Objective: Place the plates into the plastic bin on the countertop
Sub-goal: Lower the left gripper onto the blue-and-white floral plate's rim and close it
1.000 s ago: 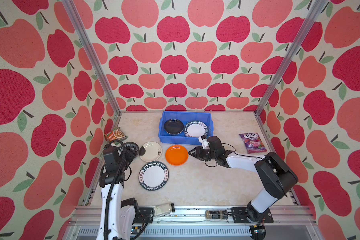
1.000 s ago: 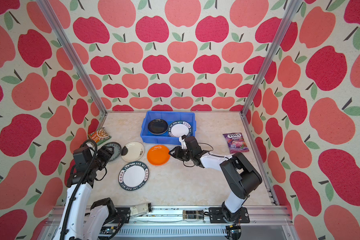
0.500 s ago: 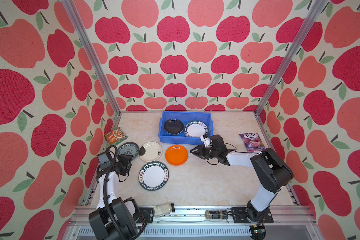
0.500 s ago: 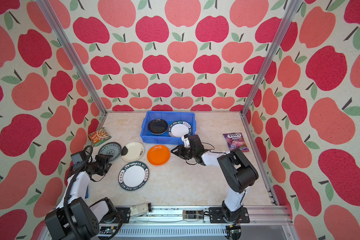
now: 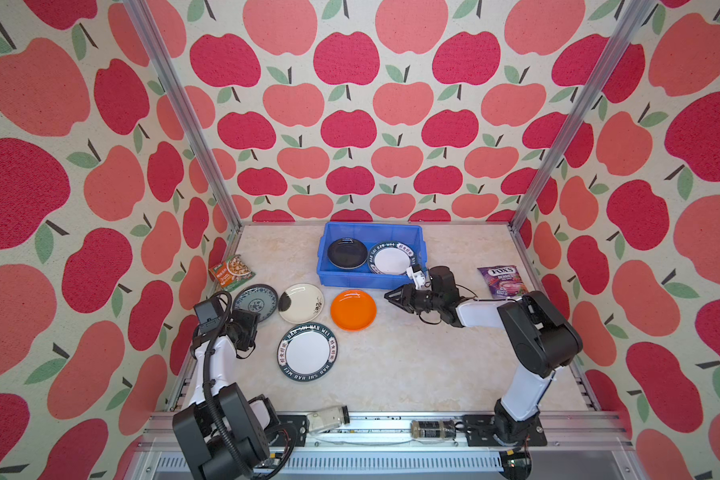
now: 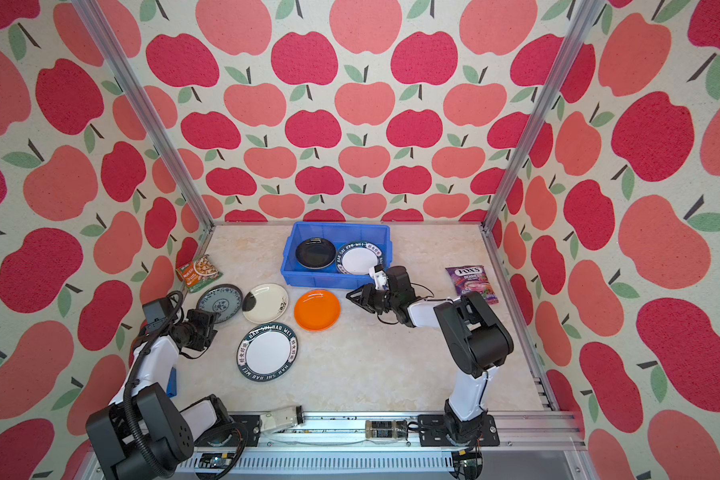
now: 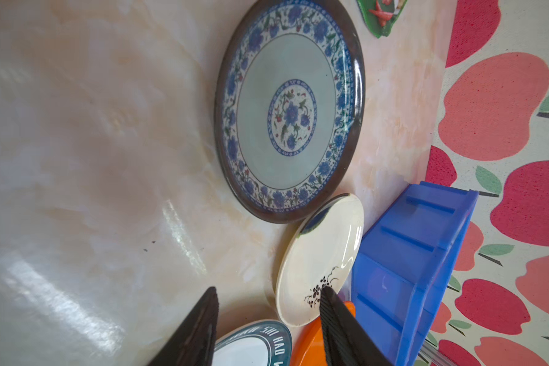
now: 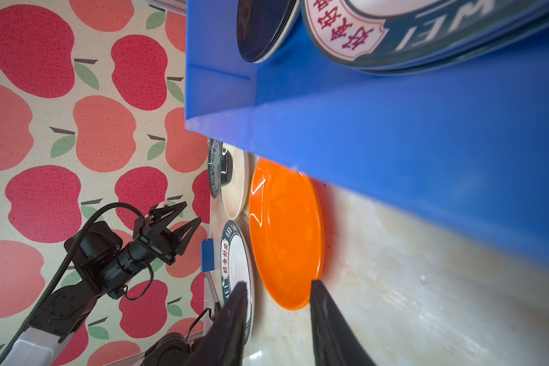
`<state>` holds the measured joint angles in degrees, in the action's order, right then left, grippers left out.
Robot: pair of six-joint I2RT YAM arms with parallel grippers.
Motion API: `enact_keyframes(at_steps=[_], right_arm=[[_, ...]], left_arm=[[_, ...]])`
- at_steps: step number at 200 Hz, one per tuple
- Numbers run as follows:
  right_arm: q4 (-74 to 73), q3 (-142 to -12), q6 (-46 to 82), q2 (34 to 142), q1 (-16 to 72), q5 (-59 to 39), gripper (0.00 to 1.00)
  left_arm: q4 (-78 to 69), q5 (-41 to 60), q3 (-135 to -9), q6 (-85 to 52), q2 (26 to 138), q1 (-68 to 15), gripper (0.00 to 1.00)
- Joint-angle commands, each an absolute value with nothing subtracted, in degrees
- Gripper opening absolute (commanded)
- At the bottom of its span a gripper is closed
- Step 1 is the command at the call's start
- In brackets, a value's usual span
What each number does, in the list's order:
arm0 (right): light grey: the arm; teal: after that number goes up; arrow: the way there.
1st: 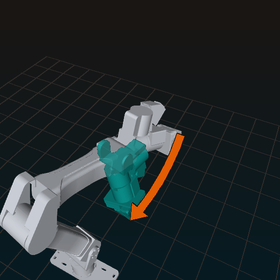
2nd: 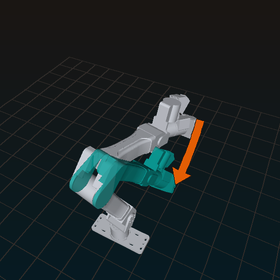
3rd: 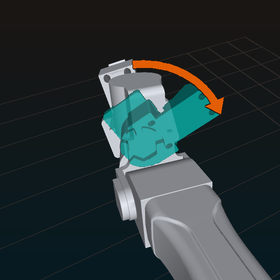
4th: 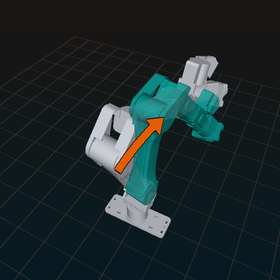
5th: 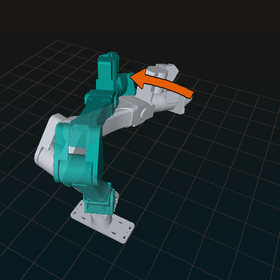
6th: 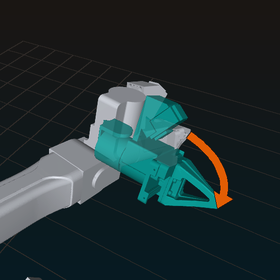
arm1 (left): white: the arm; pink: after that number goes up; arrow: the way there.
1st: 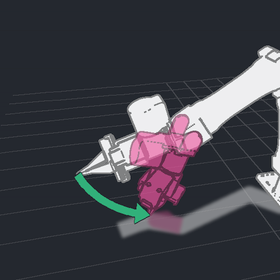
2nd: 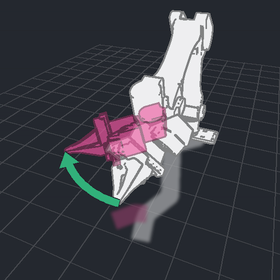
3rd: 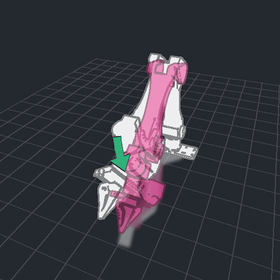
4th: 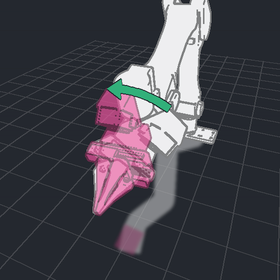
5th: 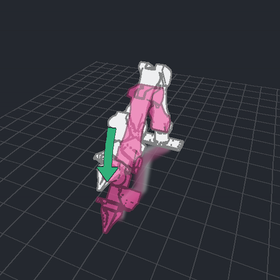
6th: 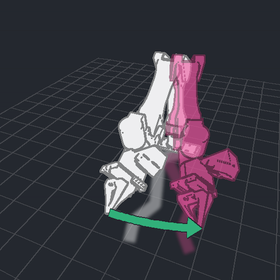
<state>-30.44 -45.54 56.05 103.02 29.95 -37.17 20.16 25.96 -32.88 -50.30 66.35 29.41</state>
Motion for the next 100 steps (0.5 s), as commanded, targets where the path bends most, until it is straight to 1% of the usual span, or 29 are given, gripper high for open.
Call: enact_keyframes(at_steps=[1,41,100], right_arm=[[-30.08,-46.14,57.40,104.72,29.23,-38.71,0.36],[-30.18,-46.32,57.91,105.12,28.48,-39.11,0.35],[-28.68,-47.62,57.40,105.12,28.15,-38.95,0.35]], left_arm=[[16.66,22.99,-32.45,-51.57,69.74,29.16,0.53],[13.73,21.78,-34.56,-52.01,75.76,28.21,0.52],[8.18,20.83,-35.33,-53.34,82.61,27.69,0.47]])
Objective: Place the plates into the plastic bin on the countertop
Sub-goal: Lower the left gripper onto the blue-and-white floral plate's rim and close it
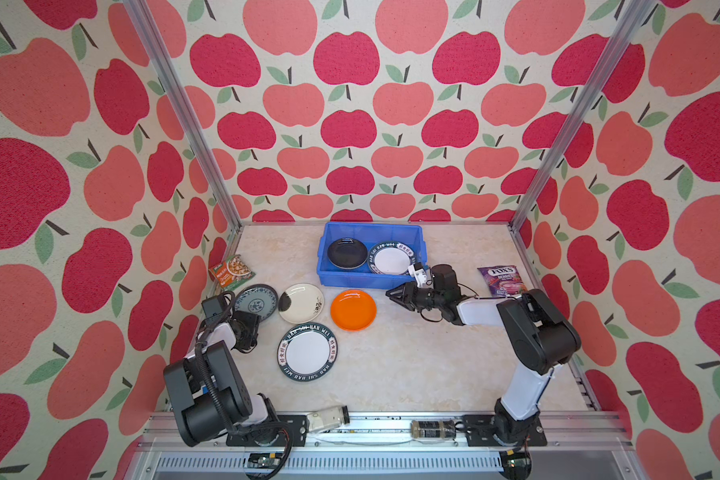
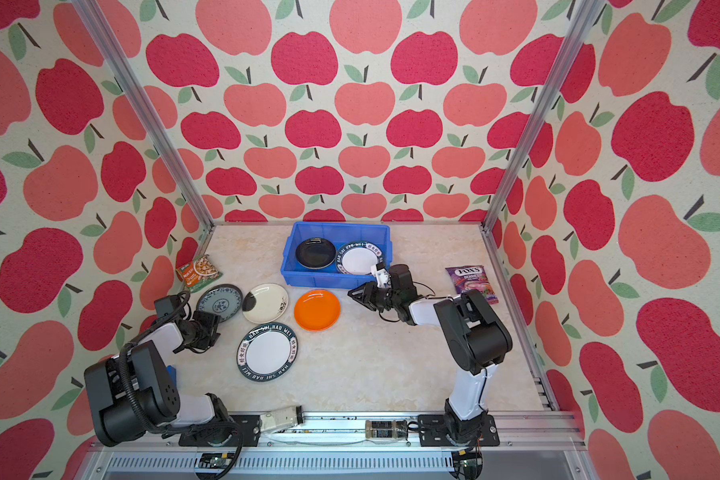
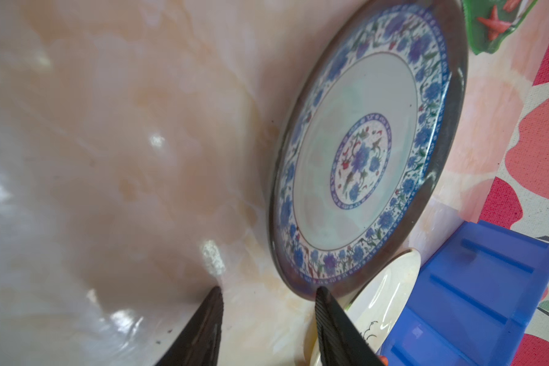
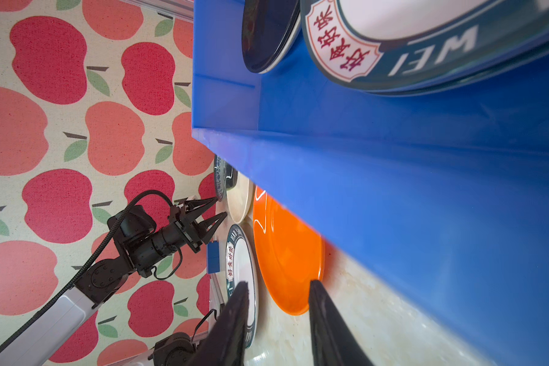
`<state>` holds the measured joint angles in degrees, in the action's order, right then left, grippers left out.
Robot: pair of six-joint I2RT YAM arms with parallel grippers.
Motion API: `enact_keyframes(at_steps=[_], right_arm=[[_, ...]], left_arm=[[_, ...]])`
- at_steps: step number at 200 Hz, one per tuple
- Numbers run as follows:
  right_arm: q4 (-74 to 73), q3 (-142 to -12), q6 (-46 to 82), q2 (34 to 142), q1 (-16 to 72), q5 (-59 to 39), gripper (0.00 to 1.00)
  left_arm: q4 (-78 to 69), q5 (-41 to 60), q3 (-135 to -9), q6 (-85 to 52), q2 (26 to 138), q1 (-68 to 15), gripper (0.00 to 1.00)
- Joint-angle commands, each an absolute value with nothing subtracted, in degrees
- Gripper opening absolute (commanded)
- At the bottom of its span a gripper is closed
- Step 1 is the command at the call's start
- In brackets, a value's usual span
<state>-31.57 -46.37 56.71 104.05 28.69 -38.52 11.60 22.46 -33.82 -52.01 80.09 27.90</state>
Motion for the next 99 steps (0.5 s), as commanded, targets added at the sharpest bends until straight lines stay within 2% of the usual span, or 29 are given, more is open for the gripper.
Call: enact_keyframes(at_steps=[1,54,99], right_arm=[[-28.66,-47.59,57.35,105.07,28.14,-38.94,0.35],[-25.43,-48.55,56.25,103.84,28.20,-37.71,0.33],[-24.33,-49.33,56.03,103.86,28.37,-37.44,0.30]], left_arm=[[8.05,20.87,-35.33,-53.34,82.75,27.69,0.47],[5.62,21.01,-36.56,-53.42,87.83,27.69,0.39],[8.13,20.22,-37.00,-50.77,87.93,27.92,0.32]])
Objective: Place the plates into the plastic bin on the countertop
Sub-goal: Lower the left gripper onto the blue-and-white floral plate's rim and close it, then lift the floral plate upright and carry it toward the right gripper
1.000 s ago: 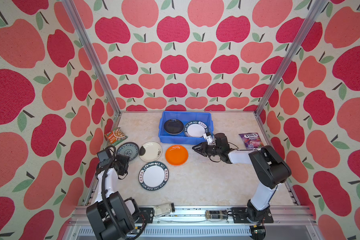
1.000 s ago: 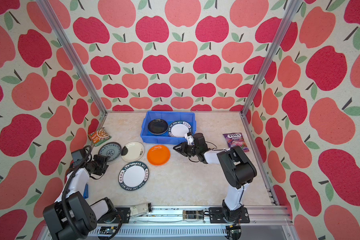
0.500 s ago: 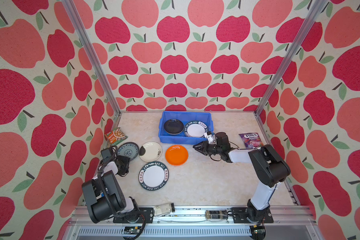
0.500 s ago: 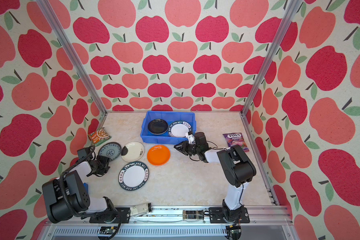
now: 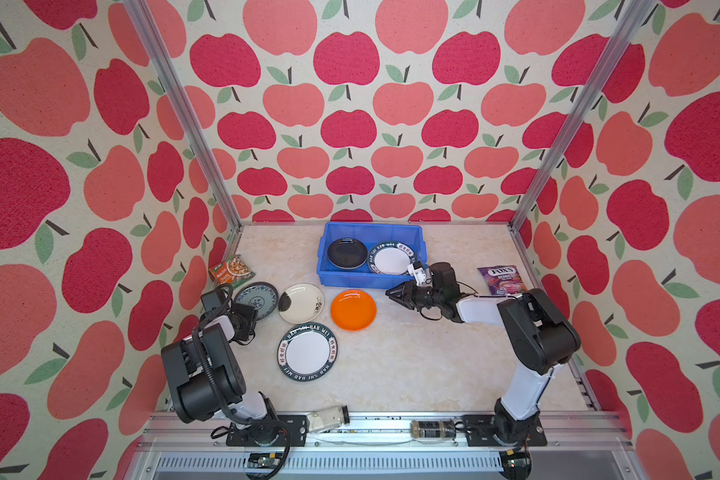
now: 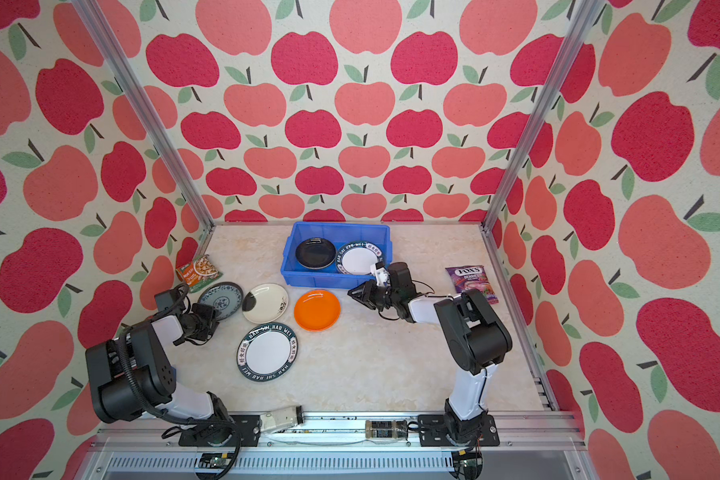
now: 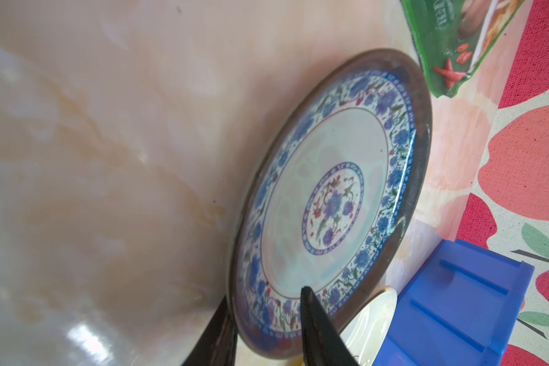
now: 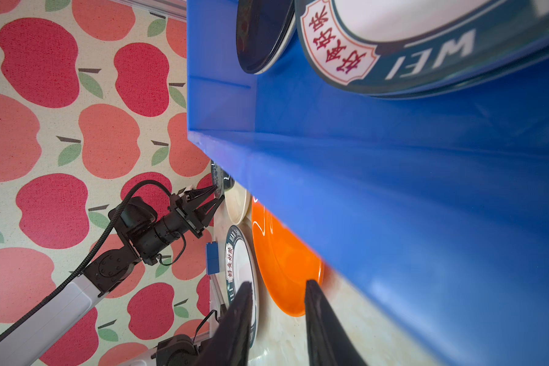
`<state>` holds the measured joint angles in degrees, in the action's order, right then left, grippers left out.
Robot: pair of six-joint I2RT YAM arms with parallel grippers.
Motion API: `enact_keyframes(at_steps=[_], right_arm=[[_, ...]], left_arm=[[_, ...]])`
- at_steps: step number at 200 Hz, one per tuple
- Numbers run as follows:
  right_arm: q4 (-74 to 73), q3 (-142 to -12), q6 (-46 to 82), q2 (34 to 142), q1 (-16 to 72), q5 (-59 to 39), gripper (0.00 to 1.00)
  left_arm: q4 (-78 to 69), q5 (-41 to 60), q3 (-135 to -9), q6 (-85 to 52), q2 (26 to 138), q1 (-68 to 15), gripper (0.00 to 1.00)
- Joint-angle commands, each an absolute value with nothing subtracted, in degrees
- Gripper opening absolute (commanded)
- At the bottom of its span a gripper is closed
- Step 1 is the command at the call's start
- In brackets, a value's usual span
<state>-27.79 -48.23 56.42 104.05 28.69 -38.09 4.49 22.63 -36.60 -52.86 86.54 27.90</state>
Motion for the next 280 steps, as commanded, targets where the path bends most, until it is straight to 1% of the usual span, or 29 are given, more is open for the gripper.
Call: enact_keyframes(at_steps=[1,40,51,72,99,129,170,196,238,280], right_arm=[[-24.34,-49.36,56.05,103.88,28.38,-37.44,0.30],[-24.67,-49.58,56.25,103.89,28.62,-37.62,0.28],[-24.61,-49.57,56.09,103.50,28.63,-37.29,0.28],[-23.54,-49.58,55.42,102.71,28.72,-36.79,0.28],[-22.12,-49.75,54.54,101.76,28.68,-36.15,0.28],[-21.15,-50.13,54.23,101.00,28.92,-35.51,0.28],[-19.81,-51.15,53.62,99.87,29.78,-34.57,0.28],[-18.10,-52.51,52.75,99.11,30.03,-33.93,0.28],[-13.63,-55.66,50.09,97.03,30.32,-32.64,0.28],[0.26,-65.29,39.56,93.56,30.40,-29.07,0.29]], left_arm=[[8.19,20.22,-37.00,-50.74,87.91,27.93,0.32],[10.00,19.60,-37.00,-49.14,87.59,28.28,0.26],[10.11,19.60,-36.92,-48.96,87.72,28.38,0.23],[9.92,19.32,-36.65,-48.96,87.62,28.55,0.19],[10.06,18.35,-36.66,-48.94,87.50,28.65,0.16],[9.16,18.12,-36.36,-49.37,86.43,28.62,0.14],[9.33,17.59,-36.38,-49.75,81.86,28.48,0.08],[12.27,15.93,-37.92,-49.40,77.20,28.30,0.00],[17.12,12.19,-41.99,-47.93,70.33,26.90,0.00],[23.59,6.13,-51.74,-42.60,64.88,18.50,0.00]])
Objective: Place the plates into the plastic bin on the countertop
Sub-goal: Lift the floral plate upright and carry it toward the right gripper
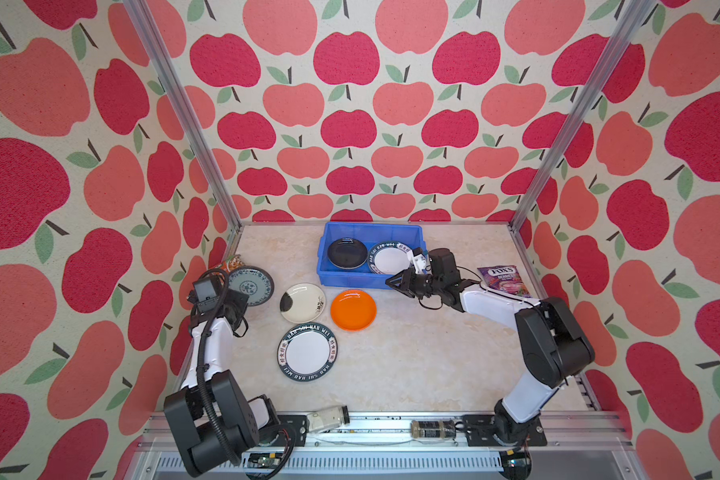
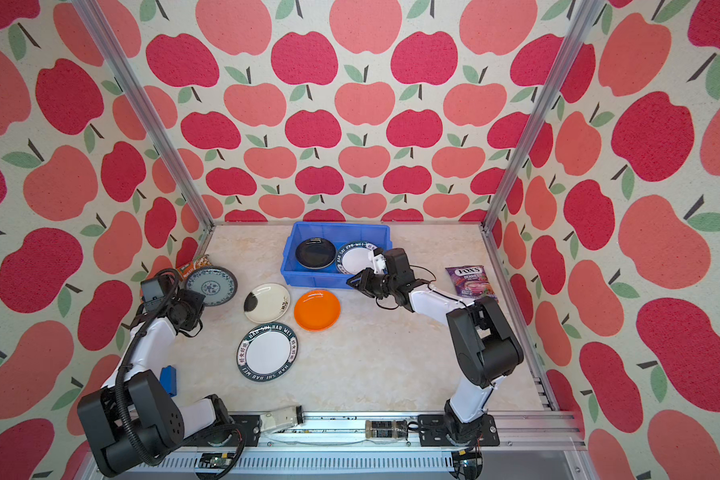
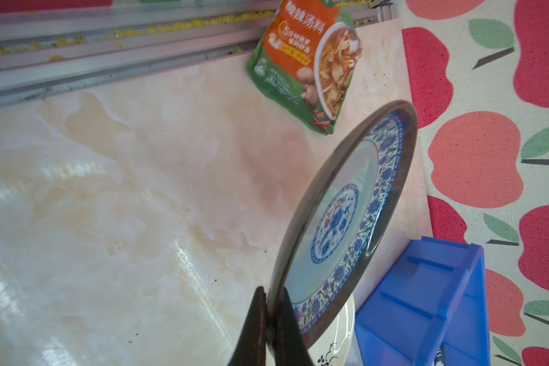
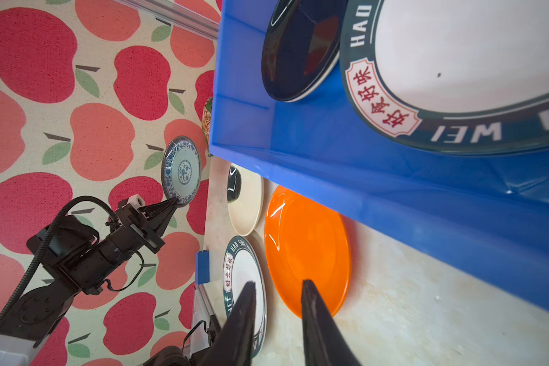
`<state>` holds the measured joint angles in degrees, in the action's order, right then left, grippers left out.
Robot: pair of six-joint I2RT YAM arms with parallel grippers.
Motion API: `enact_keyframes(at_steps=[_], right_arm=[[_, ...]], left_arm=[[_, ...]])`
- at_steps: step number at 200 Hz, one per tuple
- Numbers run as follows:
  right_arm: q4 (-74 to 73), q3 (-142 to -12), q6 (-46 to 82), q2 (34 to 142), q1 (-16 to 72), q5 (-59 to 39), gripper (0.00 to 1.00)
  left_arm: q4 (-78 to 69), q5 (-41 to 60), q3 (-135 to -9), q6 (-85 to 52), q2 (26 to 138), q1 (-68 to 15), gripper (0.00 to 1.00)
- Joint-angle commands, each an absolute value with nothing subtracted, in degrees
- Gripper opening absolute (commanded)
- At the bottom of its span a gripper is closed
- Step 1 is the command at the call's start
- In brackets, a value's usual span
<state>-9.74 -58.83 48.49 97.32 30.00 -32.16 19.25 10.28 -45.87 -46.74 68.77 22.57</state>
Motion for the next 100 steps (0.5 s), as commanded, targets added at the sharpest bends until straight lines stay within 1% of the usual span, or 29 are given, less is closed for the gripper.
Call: enact_keyframes(at_steps=[1,8,25,53,76,100], right_arm=[[0.61,-65.56,39.25,93.45,30.41,-28.90,0.29],[3.07,-67.52,37.12,92.90,30.49,-27.85,0.31],[8.07,-71.89,32.41,91.59,30.50,-24.99,0.39],[10.27,-76.47,27.95,89.68,30.37,-22.56,0.50],[10.24,-79.95,26.20,89.93,29.60,-25.31,0.52],[8.42,-81.68,26.23,90.44,28.45,-28.25,0.51]], left_arm=[[23.57,6.10,-51.93,-42.53,64.74,18.26,0.00],[22.88,6.42,-52.77,-42.23,63.71,17.17,0.00],[20.18,8.54,-55.02,-42.03,62.58,15.21,0.00],[14.64,18.73,-60.09,-42.11,66.97,12.48,0.00],[10.40,30.41,-66.07,-43.58,75.25,9.21,0.00],[3.21,38.98,-70.14,-45.86,83.01,5.07,0.00]])
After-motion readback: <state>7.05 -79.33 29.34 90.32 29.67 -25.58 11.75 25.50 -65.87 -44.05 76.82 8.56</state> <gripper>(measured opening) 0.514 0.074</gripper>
